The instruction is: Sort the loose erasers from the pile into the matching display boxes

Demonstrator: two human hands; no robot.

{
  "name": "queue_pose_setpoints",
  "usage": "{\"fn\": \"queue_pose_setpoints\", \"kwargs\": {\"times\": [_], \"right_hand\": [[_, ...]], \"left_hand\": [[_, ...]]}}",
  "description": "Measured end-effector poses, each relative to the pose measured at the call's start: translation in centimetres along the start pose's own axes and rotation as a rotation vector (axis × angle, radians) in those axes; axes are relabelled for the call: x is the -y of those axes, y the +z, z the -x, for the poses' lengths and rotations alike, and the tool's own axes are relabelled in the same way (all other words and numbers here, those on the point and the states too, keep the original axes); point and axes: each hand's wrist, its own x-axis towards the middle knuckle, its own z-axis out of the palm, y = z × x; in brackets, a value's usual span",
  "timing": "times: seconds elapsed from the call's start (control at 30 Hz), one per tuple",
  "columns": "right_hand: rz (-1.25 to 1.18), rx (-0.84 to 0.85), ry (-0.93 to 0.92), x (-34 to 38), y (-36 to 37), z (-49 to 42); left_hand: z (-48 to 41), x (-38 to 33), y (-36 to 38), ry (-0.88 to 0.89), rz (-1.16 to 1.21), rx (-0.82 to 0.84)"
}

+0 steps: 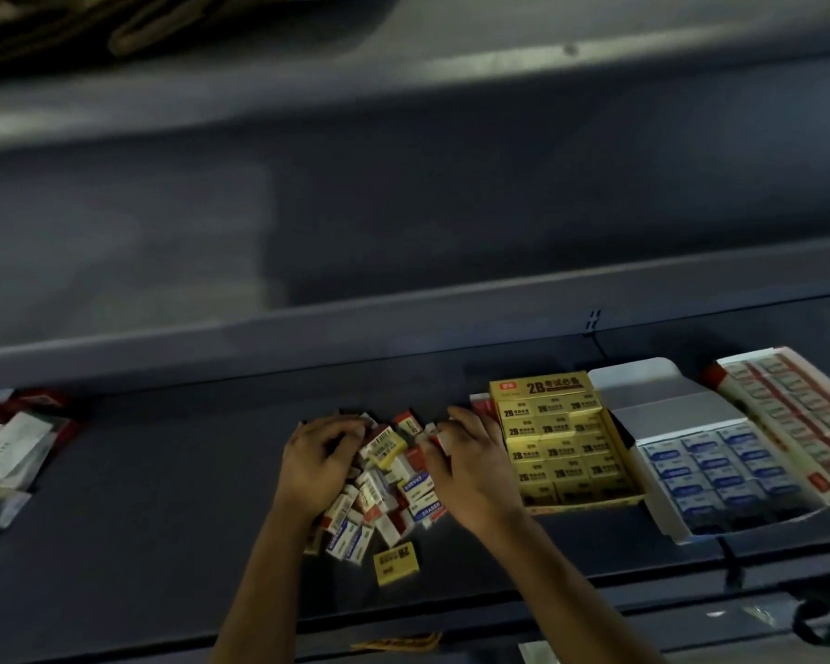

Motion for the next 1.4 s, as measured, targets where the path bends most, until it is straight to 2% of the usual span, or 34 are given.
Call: {"fn": "queue_pose_setpoints", "kwargs": {"times": [0.23, 0.43, 0.57, 0.63, 0.77, 0.9, 1.23, 1.4], "right_hand": [[-0.067, 0.05, -0.025, -0.1, -1.5, 1.4], [-0.087, -0.127, -0.176, -0.5, -1.3, 3.2], [-0.134, -0.144, -0.236, 0.1, -1.3, 4.0], [-0.113, -0.119, -0.261, 0.3, -1.1, 4.1], [-0.096, -0.084, -0.286, 0.3, -0.8, 3.7], [-0.059, -0.062, -0.28, 0.3, -0.8, 3.4], [-0.058, -0.044, -0.254, 0.5, -0.6, 3.2], [-0.099, -0.004, -0.19, -0.1, -1.4, 3.1]], "left_hand": [[1.9, -0.1, 0.5, 0.018, -0.08, 0.014], [4.4, -0.9, 0.4, 0.218, -0.116, -0.077], [7.2, -2.6, -0.2, 0.217, -0.084, -0.225], [8.5, -3.9, -0.4, 0.203, -0.119, -0.248], [10.0, -4.2, 0.3, 0.104, -0.253, -0.028], [10.0, -3.4, 0.8, 0.117, -0.267, 0.078], [9.8, -5.2, -1.5, 0.073, 0.031, 0.053], [9.7, -5.1, -1.1, 0.048, 0.058, 0.076]]}}
